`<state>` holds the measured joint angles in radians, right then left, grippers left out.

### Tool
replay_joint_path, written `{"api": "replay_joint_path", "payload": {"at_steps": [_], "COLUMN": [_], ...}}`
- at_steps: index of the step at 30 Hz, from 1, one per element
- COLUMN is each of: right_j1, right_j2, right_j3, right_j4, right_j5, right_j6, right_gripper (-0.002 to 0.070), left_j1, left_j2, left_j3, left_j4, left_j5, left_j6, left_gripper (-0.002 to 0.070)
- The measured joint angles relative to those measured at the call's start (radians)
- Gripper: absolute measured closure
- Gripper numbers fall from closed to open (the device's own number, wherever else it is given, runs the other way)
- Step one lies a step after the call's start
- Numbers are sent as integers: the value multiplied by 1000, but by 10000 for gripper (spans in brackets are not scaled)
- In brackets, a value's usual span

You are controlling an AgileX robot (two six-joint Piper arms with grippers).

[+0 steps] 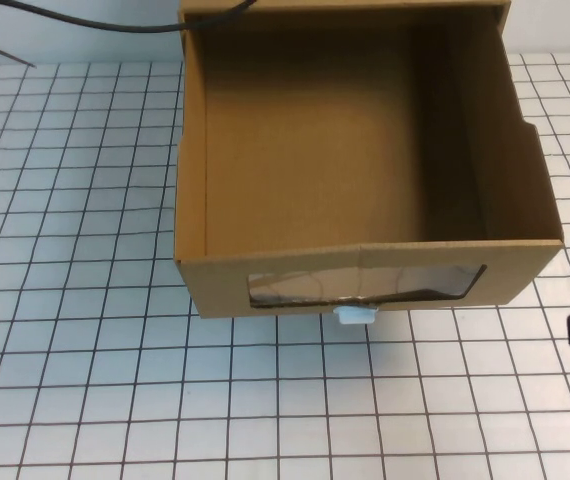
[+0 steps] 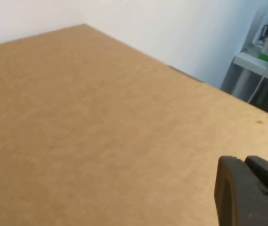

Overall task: Close the shoe box
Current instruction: Press the shoe box with left arm, then close the shoe box with your right arm

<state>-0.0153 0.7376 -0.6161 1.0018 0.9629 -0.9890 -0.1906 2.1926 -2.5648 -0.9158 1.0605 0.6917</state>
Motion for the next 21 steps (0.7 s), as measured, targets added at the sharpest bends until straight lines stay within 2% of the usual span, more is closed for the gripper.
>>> {"api": "replay_joint_path", "payload": {"at_steps": [3, 11, 21], "right_j1": [0, 51, 278], "right_j2": [39, 132, 315], "right_j3": [-24, -78, -192], "right_j4": [0, 0, -35], "right_j5": [14, 37, -23], "right_j6": [-16, -61, -77], "right_gripper": [691, 691, 691], "left_j1": [0, -15, -21], "left_j2": [78, 160, 167], "left_j3": [-75, -90, -101], "left_j4": [-3, 24, 95], "left_j5": [0, 5, -5], "left_j6": [-28, -61, -154], "left_gripper": [677, 677, 677]}}
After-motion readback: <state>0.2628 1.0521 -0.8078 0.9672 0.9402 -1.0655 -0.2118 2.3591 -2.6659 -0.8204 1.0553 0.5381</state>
